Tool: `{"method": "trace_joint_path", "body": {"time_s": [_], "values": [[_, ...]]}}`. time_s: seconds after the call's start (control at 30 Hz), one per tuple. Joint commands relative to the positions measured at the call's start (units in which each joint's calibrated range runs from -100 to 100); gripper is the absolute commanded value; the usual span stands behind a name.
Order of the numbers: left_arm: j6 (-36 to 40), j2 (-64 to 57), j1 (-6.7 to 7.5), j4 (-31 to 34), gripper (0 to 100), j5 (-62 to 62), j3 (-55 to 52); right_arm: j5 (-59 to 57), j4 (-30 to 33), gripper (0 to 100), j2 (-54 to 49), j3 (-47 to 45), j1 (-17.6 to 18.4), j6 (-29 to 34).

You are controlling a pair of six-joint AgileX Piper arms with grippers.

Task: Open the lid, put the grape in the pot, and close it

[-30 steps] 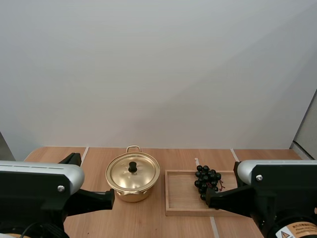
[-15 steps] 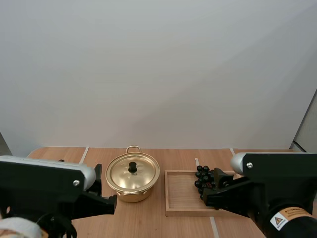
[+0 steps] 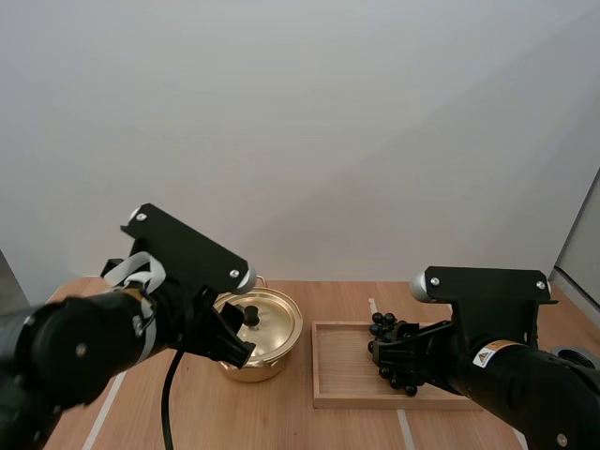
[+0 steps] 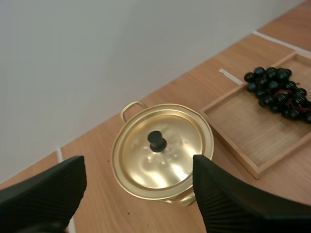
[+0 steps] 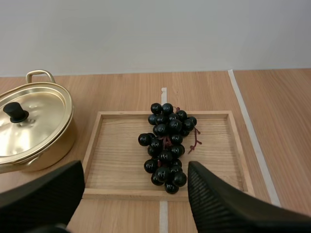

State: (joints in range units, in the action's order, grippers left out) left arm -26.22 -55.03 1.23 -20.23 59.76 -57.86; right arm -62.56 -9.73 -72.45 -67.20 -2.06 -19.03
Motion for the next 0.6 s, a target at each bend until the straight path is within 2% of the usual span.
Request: {"method": "trace_joint_path", "body": {"time_s": [0.0,0.3,0.47,0.57], "values": [[-5.9,10.5,0.06,-4.5,100,1.0,3.3,2.1,0.2,100,0.3,0.5,-0.2,0.4],[-7.1,38.1,0.14,-4.7,100,-0.4,15.9,3.0,0.2,100,0.3,0.5,-0.2,0.4],[-7.1,46.7,0.14,-4.7,100,2.0,22.3,3.0,0.2,100,0.3,0.5,-0.2,0.4],[-7.1,50.0,0.75,-3.7,100,3.3,24.3,3.2,0.2,100,0.3,0.5,-0.2,0.4]]}}
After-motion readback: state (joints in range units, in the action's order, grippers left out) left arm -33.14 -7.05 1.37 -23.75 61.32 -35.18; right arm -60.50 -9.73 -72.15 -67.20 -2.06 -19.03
